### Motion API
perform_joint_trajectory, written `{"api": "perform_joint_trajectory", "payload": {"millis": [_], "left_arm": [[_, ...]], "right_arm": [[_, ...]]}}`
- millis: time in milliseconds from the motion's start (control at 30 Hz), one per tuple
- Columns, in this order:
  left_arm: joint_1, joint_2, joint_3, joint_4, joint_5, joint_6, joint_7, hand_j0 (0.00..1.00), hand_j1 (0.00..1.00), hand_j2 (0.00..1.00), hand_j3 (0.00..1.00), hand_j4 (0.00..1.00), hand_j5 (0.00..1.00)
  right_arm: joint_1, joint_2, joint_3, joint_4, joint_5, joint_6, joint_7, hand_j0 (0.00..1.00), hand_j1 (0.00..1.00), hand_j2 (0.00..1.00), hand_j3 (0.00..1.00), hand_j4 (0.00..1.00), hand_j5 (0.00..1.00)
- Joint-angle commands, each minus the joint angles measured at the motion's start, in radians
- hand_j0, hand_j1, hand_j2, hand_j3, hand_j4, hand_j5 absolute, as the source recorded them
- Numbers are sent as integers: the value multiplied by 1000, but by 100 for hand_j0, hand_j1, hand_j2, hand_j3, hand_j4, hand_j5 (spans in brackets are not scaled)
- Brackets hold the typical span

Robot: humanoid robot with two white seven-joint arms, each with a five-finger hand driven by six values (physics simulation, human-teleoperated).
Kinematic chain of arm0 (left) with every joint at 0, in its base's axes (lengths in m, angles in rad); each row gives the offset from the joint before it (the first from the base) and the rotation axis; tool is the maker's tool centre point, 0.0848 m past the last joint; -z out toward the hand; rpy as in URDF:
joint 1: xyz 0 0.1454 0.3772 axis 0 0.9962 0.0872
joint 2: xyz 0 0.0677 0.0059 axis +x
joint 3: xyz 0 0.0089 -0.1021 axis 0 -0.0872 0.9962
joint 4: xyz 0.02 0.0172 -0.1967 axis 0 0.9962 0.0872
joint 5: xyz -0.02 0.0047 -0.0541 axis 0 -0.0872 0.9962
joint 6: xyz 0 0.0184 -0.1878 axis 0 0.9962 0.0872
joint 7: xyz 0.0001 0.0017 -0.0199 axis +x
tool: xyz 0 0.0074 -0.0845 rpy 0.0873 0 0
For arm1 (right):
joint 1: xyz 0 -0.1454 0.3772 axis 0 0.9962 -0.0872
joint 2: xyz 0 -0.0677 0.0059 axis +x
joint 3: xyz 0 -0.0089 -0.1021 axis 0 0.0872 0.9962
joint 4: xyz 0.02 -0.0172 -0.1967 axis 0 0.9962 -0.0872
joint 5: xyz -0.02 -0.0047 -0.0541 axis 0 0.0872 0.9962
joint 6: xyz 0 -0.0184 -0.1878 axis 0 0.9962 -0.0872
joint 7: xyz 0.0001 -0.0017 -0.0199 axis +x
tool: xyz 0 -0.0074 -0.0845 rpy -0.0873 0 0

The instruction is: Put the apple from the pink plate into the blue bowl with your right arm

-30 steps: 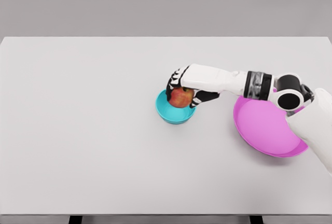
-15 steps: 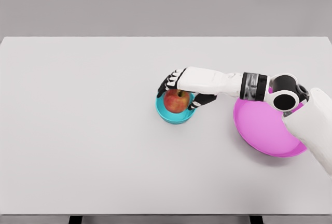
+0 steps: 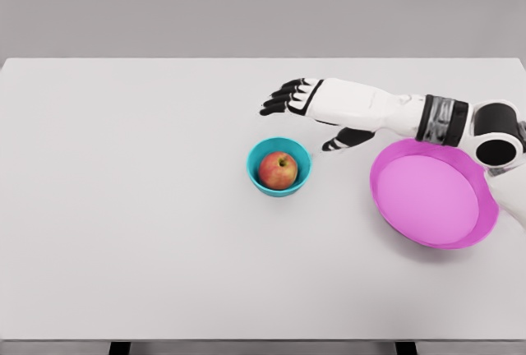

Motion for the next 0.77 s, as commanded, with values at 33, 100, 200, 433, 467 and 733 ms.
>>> {"api": "perform_joint_trajectory", "payload": {"millis": [33,100,200,433,467,733], "left_arm": [[0,0,0,0,0,0,0,100,100,100,100,100,100],[0,0,0,0,2,0,0,100,100,100,100,100,100],[0,0,0,0,0,0,0,100,100,100,100,100,100],[0,0,0,0,0,0,0,100,100,100,100,100,100],[0,0,0,0,0,0,0,100,100,100,100,100,100],[0,0,3,-2,14,-2,3,100,100,100,100,100,100]], "right_arm": [[34,-102,-134,-21,-20,3,-1,100,100,100,100,100,100],[71,-121,-206,-3,-24,3,-1,100,100,100,100,100,100],[175,-95,-378,5,-56,3,-1,100,100,100,100,100,100],[287,-39,-481,36,-56,3,-1,100,100,100,100,100,100],[299,-36,-481,36,-56,3,-1,100,100,100,100,100,100],[305,-33,-481,51,-55,3,-1,100,100,100,100,100,100]]}}
